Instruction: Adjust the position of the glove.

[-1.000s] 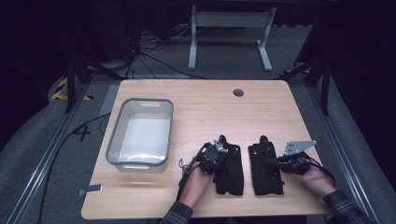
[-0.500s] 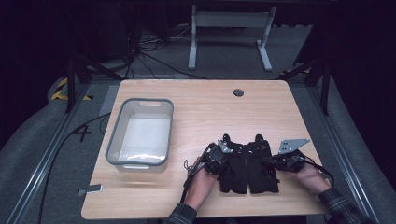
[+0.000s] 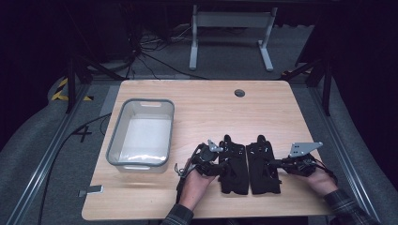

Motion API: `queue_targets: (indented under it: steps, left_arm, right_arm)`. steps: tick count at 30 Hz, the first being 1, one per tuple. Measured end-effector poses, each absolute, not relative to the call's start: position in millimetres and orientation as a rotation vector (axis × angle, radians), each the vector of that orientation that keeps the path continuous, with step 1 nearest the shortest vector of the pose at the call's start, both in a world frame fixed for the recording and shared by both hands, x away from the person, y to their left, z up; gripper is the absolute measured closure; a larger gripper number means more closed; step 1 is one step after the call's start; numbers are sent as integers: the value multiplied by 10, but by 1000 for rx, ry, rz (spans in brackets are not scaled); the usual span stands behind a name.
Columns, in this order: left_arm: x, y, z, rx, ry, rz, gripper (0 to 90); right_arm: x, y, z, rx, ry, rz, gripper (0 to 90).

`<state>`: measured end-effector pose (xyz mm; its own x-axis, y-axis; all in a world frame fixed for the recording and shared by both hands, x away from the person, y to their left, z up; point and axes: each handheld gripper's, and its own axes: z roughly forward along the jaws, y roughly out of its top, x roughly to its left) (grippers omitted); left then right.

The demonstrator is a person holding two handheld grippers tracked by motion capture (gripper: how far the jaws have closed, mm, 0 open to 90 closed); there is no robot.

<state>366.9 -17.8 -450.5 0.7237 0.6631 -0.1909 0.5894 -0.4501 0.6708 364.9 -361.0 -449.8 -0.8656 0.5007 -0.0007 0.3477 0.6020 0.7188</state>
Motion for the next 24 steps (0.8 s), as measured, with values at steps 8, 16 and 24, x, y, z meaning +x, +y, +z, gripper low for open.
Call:
queue_targets:
  steps: [8,16,24]
  left_arm:
    - [3652,-294,-4590,2220,936,148,549]
    - [3638,-322,-4589,2221,948,158,760]
    - [3664,-277,-4550,2190,957,83,840]
  right_arm:
    - [3647,-3617,-4535,705,2648,1091,896]
    - [3645,-3615,-4540,702,2652,1087,897]
    - [3649,-3604,-4543,699,2658,1096,899]
